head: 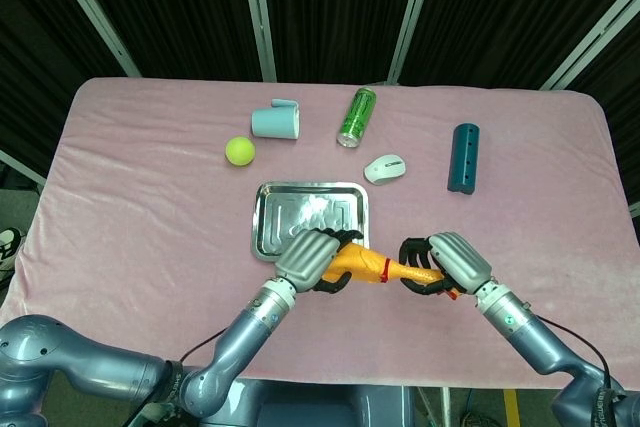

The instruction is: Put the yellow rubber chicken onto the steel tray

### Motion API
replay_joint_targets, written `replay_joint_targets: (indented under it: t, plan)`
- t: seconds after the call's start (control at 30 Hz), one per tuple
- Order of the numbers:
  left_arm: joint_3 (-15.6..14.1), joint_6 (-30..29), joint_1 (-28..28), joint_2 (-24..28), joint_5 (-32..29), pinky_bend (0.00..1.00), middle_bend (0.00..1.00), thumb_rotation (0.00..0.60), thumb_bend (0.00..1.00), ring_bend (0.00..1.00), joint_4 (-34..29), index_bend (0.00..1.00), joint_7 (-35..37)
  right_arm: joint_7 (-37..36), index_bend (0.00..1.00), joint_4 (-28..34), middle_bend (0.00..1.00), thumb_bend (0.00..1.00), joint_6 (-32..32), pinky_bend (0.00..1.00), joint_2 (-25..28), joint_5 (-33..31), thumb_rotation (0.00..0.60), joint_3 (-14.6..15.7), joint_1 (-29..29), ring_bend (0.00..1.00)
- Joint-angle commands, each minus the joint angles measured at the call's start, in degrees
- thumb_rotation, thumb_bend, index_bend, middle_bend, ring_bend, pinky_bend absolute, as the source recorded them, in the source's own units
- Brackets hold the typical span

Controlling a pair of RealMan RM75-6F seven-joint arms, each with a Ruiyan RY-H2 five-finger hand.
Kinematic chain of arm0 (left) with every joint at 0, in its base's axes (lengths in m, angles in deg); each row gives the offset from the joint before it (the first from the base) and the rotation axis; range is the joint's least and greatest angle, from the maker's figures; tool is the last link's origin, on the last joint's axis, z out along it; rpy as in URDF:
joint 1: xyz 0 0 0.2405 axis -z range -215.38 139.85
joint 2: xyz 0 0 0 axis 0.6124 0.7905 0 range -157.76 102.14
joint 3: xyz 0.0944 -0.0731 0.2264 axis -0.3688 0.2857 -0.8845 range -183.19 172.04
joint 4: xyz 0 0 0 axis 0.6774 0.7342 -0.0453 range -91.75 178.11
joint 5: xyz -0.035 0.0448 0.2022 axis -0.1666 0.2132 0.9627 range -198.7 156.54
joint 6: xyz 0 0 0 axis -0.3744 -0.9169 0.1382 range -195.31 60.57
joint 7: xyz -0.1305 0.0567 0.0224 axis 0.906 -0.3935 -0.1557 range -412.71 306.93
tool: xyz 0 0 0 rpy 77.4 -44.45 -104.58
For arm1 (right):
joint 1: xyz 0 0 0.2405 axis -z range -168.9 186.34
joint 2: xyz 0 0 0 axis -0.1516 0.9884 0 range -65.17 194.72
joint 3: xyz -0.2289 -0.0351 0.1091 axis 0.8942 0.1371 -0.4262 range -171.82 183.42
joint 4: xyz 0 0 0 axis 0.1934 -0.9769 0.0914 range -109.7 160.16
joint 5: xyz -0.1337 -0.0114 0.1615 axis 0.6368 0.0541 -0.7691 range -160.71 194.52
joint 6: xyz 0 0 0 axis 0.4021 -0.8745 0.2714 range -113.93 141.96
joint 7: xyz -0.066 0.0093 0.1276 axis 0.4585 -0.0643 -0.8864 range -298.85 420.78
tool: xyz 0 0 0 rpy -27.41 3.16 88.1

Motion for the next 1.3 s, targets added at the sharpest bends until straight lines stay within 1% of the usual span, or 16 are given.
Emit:
replay_joint_targets:
  t: [0.03,0.1,0.17,0.3,0.37,0.5,0.6,0.7,0.77,0.8,0.83,0.87,0.93,1.07,1.17,1.3]
  plan:
    - [0.1,-0.3,0.4,-0.3,-0.3,0.44,0.43,0.526,0.53,0.41,0.4,0.31,0.0,-0.2,0.86,0.1,0.69,0.79,-0.2,0.83,0.1,0.0,0.600,0.0,0.1,0.70]
    - [0.0,-0.6,0.6,-0.6,-0.2,0.48,0.51,0.550,0.57,0.47,0.6,0.39,0.0,-0.4,0.86,0.1,0.69,0.79,-0.4,0.83,0.1,0.1,0.600,0.0,0.2,0.70]
    - [0.0,-0.9,0.7,-0.8,0.0,0.55,0.61,0.592,0.61,0.55,0.8,0.48,0.2,-0.5,0.86,0.1,0.69,0.79,-0.5,0.83,0.1,0.3,0.600,0.1,0.2,0.70]
    - [-0.2,-1.9,0.7,-1.4,1.4,0.63,0.75,0.600,0.66,0.66,1.1,0.62,0.9,-0.6,0.87,0.2,0.69,0.79,-0.7,0.83,0.1,0.6,0.600,0.2,0.2,0.70]
    - [-0.3,-2.5,0.6,-1.7,2.1,0.66,0.80,0.600,0.69,0.70,1.3,0.67,1.4,-0.8,0.87,0.2,0.69,0.79,-0.8,0.84,0.1,0.7,0.600,0.2,0.3,0.70]
    - [-0.6,-3.2,0.4,-2.1,3.3,0.66,0.82,0.600,0.70,0.72,1.8,0.69,2.0,-0.9,0.87,0.1,0.69,0.79,-1.1,0.84,0.1,0.7,0.600,0.2,0.4,0.70]
    - [-0.9,-3.5,0.4,-2.1,3.8,0.64,0.76,0.600,0.63,0.67,1.8,0.63,2.2,-1.0,0.87,0.0,0.69,0.79,-1.2,0.84,0.1,0.8,0.600,0.3,0.5,0.70]
    - [-1.3,-3.1,0.2,-1.7,3.8,0.59,0.63,0.600,0.54,0.57,1.2,0.48,2.4,-1.1,0.87,-0.3,0.69,0.79,-1.4,0.84,0.0,0.7,0.600,0.3,0.6,0.70]
    - [-1.5,-2.6,0.2,-0.9,3.6,0.54,0.56,0.600,0.44,0.51,0.4,0.38,2.4,-1.1,0.87,-0.5,0.69,0.79,-1.5,0.84,0.0,0.6,0.600,0.3,0.6,0.70]
    - [-1.5,-2.4,0.1,-0.6,3.5,0.51,0.51,0.588,0.35,0.47,0.0,0.31,2.5,-1.1,0.87,-0.6,0.69,0.80,-1.5,0.84,0.0,0.6,0.600,0.3,0.7,0.70]
    - [-1.5,-2.4,0.0,-0.3,3.6,0.48,0.47,0.566,0.28,0.44,-0.3,0.26,2.7,-1.2,0.87,-0.7,0.69,0.80,-1.5,0.84,0.0,0.6,0.600,0.3,0.7,0.70]
    - [-1.5,-2.5,-0.1,0.0,3.7,0.46,0.43,0.537,0.25,0.40,-0.6,0.21,2.9,-1.2,0.87,-0.8,0.69,0.80,-1.6,0.84,0.0,0.5,0.600,0.3,0.7,0.70]
    - [-1.6,-2.8,-0.5,0.5,4.3,0.42,0.37,0.501,0.23,0.36,-1.3,0.14,3.4,-1.3,0.87,-1.1,0.69,0.80,-1.7,0.84,0.1,0.5,0.600,0.3,0.8,0.70]
    - [-2.1,-2.9,-1.0,1.5,5.5,0.36,0.27,0.476,0.22,0.27,-2.2,0.07,4.1,-1.6,0.87,-1.4,0.69,0.80,-1.9,0.84,0.1,0.6,0.600,0.4,1.0,0.70]
    - [-3.0,-3.5,-1.6,2.5,7.2,0.32,0.21,0.468,0.22,0.22,-3.0,0.05,4.3,-2.1,0.87,-1.7,0.69,0.80,-2.2,0.84,0.2,0.7,0.600,0.6,1.2,0.70]
    - [-4.3,-5.3,-2.8,3.5,11.0,0.32,0.18,0.469,0.22,0.20,-3.5,0.05,5.0,-2.5,0.87,-2.2,0.69,0.80,-2.5,0.84,0.1,0.9,0.600,0.7,1.4,0.70]
